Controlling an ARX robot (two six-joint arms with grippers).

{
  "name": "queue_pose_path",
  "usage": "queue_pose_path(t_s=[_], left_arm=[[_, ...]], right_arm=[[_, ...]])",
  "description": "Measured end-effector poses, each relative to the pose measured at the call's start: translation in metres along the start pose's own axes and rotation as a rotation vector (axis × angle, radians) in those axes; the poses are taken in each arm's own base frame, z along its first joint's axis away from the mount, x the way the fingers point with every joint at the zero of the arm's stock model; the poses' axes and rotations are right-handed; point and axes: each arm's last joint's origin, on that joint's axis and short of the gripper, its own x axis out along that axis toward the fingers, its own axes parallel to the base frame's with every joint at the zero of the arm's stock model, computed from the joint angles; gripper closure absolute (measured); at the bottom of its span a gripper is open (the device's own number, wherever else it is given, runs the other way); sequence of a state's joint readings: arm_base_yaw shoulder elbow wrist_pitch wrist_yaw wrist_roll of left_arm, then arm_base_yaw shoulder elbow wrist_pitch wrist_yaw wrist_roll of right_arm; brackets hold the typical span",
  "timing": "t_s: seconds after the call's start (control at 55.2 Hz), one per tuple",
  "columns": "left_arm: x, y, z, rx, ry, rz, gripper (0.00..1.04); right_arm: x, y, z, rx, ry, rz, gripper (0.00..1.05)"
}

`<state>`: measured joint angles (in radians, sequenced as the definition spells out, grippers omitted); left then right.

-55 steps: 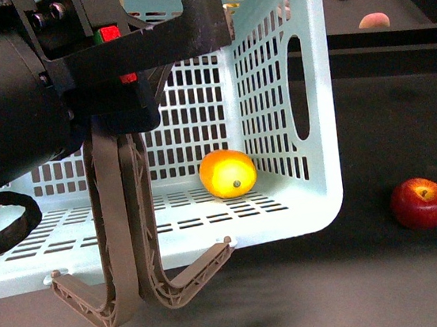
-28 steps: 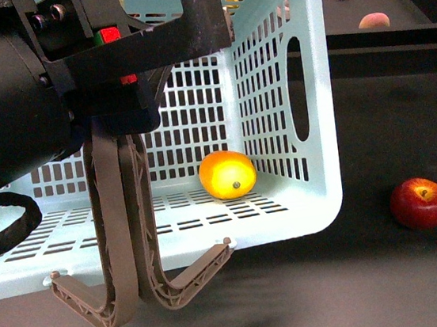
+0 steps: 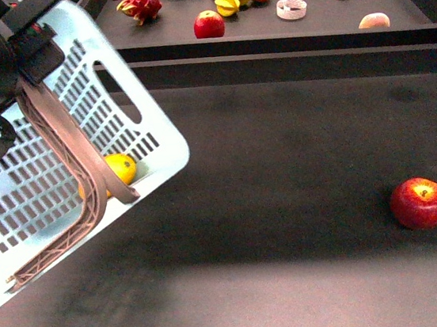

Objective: Pick mango with right arm and hold basket with left

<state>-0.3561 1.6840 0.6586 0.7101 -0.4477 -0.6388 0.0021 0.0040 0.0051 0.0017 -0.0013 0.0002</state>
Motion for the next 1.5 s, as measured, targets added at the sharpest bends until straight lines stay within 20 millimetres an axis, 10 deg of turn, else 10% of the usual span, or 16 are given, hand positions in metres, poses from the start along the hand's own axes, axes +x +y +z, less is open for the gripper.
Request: queue_pose_path(t_s=[0.38,0.96,1.412,1.503], left_arm=[[0.062,0.044,0.019,-0.635,-0.051,0.188,0.96],[0.106,0.09,0.023,-0.812,-0.167,0.324,0.96],[0.053,0.083,0.047,-0.738,-0.181,0.279,0.06],[0.029,0.087,0.053,-0.705,-0.196,0.256,0.07]], right_arm=[[0.0,0.0,0.0,0.0,0.0,0.0,0.08],[0.0,0.0,0.0,0.0,0.0,0.0,0.08],[0.0,0.0,0.0,0.0,0.0,0.0,0.08],[0.0,0.0,0.0,0.0,0.0,0.0,0.08]])
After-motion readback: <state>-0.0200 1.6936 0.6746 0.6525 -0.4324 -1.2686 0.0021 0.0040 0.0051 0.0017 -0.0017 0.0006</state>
